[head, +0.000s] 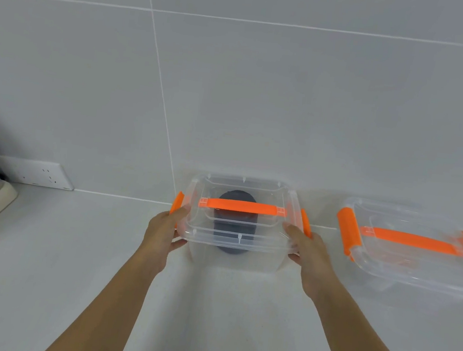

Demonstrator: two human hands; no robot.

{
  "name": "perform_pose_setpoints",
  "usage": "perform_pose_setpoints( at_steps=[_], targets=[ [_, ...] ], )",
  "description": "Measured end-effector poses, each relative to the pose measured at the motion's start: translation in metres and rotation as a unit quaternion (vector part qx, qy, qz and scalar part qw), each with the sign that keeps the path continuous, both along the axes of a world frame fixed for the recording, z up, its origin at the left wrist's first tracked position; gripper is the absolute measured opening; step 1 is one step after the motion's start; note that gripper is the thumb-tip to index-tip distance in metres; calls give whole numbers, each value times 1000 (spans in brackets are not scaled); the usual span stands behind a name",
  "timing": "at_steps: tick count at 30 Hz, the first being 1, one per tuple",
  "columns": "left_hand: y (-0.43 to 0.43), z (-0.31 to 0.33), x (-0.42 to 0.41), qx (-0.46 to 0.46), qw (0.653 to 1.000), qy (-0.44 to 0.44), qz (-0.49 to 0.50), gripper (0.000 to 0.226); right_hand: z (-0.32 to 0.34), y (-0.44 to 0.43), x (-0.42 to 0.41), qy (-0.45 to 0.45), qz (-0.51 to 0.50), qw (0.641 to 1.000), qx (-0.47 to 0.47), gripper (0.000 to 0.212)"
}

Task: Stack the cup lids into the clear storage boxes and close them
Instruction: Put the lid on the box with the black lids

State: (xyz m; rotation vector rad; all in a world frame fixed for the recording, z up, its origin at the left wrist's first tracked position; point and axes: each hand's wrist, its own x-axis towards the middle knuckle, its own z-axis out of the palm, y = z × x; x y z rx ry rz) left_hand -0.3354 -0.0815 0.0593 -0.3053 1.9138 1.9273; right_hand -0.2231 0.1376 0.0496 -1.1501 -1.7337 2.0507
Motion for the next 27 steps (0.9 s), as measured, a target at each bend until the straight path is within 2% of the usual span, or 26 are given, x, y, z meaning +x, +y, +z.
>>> perform_pose_setpoints(
  at_steps=[2,5,8,27],
  targets=[
    [3,2,0,-55,995,78,12,37,3,-3,1,28,0,998,64,48],
    [6,6,1,-169,968,183,-25,25,9,-9,3,40,13,982,186,33],
    [7,7,1,-236,946,216,-51,24,11,-10,1,33,14,975,221,25],
    [9,6,4,-241,943,226,-44,22,13,-13,2,28,32,967,251,14]
  ],
)
